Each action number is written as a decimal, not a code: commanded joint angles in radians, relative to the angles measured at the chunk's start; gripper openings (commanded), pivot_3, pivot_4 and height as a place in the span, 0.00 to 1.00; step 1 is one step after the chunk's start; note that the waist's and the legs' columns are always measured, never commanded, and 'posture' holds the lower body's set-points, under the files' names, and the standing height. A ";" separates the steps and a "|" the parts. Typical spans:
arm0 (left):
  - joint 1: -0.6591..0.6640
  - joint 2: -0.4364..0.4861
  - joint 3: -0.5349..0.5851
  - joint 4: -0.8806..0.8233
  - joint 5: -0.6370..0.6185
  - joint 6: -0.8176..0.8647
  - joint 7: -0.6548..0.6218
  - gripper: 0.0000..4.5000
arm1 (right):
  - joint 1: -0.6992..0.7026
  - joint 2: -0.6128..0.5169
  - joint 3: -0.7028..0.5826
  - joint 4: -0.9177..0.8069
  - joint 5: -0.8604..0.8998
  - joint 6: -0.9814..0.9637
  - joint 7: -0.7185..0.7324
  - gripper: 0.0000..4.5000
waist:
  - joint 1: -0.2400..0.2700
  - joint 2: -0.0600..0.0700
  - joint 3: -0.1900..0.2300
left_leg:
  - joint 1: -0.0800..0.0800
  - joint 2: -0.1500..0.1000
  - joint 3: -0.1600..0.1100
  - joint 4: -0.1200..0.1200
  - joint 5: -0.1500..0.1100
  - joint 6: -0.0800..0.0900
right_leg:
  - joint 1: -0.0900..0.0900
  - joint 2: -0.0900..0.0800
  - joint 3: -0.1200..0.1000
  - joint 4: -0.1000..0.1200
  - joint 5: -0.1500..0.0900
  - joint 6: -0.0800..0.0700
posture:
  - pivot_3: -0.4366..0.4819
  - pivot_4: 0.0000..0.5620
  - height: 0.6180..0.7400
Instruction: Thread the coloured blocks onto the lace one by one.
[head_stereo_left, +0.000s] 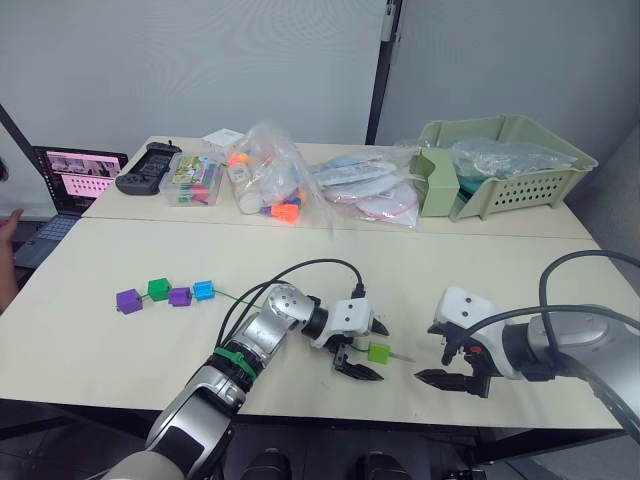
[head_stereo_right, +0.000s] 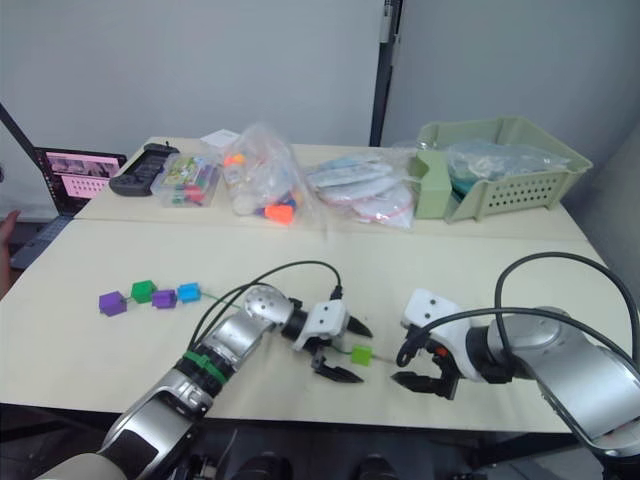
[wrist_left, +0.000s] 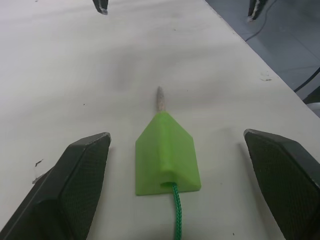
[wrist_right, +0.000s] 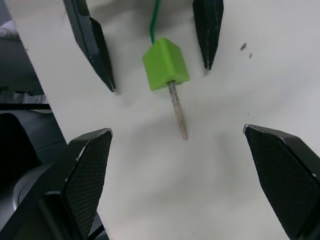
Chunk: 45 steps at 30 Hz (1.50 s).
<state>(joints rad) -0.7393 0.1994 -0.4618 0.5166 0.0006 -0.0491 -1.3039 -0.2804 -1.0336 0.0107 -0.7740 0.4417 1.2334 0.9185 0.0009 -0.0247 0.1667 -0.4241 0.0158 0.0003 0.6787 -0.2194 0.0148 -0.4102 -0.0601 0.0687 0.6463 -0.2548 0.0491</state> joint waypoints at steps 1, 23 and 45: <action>-0.028 -0.003 -0.010 0.010 0.036 -0.007 0.032 1.00 | 0.017 -0.016 -0.044 -0.036 0.021 0.005 -0.031 0.99 | 0.000 0.000 0.000 | 0.000 0.000 0.000 0.000 0.000 0.000 | 0.000 0.000 0.000 0.000 0.000 0.000 | 0.48 0.27 0.97; -0.018 0.004 -0.021 0.008 0.063 0.047 0.051 0.30 | -0.040 0.073 0.287 0.260 -0.190 -0.363 -0.093 1.00 | -0.004 0.000 0.000 | 0.002 0.000 0.000 0.001 0.000 0.000 | 0.003 0.000 0.000 0.000 0.000 0.001 | 0.48 0.27 0.97; -0.038 0.060 0.047 -0.070 -0.003 0.122 0.023 0.30 | -0.080 0.098 0.324 0.289 -0.218 -0.351 -0.057 0.00 | -0.014 0.000 0.000 | 0.003 0.000 0.000 0.000 0.000 0.000 | 0.004 0.000 0.000 0.000 0.000 0.001 | 0.48 0.27 0.97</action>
<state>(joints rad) -0.7587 0.2466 -0.4466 0.4861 0.0196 0.0601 -1.2716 -0.3454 -0.9333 0.3402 -0.4882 0.2467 0.8744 0.8659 -0.0129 -0.0251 0.1665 -0.4207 0.0161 0.0000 0.6790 -0.2194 0.0148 -0.4064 -0.0597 0.0686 0.6466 -0.2549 0.0496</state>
